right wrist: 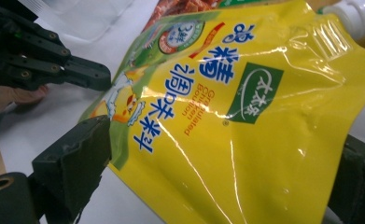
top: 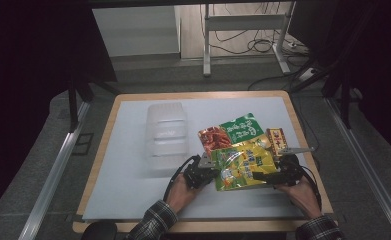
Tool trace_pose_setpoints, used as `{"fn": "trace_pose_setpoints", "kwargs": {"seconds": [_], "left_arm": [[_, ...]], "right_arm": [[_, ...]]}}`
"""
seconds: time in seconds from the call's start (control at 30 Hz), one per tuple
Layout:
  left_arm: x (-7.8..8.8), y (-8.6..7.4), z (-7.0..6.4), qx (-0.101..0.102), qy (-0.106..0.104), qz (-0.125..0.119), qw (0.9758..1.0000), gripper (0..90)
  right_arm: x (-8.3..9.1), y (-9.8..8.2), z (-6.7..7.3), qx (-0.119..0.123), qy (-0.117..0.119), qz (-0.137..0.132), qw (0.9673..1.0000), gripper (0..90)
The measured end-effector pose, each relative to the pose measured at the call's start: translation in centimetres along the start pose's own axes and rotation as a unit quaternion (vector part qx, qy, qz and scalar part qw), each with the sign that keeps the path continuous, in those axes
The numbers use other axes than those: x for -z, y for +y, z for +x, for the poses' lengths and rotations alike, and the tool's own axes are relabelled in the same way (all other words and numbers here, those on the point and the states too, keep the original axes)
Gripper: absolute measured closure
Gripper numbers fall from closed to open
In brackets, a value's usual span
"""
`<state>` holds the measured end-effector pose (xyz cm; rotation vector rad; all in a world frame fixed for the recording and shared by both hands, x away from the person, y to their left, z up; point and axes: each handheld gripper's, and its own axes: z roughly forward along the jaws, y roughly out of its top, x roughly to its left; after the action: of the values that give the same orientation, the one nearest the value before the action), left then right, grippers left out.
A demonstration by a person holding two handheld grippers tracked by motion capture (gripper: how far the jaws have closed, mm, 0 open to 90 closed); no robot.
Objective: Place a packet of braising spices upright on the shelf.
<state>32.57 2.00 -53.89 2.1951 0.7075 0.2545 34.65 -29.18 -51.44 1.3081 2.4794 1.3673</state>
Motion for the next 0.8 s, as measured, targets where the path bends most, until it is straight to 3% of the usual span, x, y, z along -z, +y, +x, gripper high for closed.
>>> {"fn": "trace_pose_setpoints", "kwargs": {"seconds": [0.1,0.2,0.23,0.27,0.3,0.37,0.47,0.67,0.8], "left_arm": [[0.0,0.0,0.0,0.0,0.001,-0.001,1.0,90.0],[0.1,0.0,-0.1,0.002,0.005,-0.002,1.0,90.0],[0.1,0.0,-0.2,-0.004,0.017,-0.001,0.9999,88.3],[0.2,0.1,-0.3,-0.016,0.028,0.001,0.9995,82.2],[0.4,0.3,-0.4,-0.023,0.035,0.004,0.9991,77.5],[0.7,0.5,-0.6,-0.037,0.056,0.008,0.9977,76.5],[1.4,0.4,-0.7,-0.037,0.06,-0.002,0.9975,73.4],[3.1,0.1,-1.0,-0.012,0.043,-0.03,0.9986,63.0],[3.9,-0.3,-1.7,-0.012,0.043,-0.027,0.9986,50.0]], "right_arm": [[-0.1,0.3,0.4,0.003,-0.015,0.008,0.9998,13.1],[0.2,0.6,0.8,0.006,-0.058,0.005,0.9983,35.7],[0.4,0.7,0.8,0.004,-0.07,-0.001,0.9976,44.1],[0.7,0.8,0.7,0.003,-0.074,-0.005,0.9972,51.6],[1.2,0.8,0.5,0.0,-0.073,-0.013,0.9973,64.6],[1.4,0.8,0.4,-0.003,-0.07,-0.018,0.9974,69.0],[1.6,0.9,0.6,0.001,-0.069,-0.018,0.9974,82.9],[1.8,1.5,1.6,0.024,-0.077,-0.016,0.9966,88.3],[2.1,1.7,1.9,0.025,-0.077,-0.026,0.9964,88.0]]}}
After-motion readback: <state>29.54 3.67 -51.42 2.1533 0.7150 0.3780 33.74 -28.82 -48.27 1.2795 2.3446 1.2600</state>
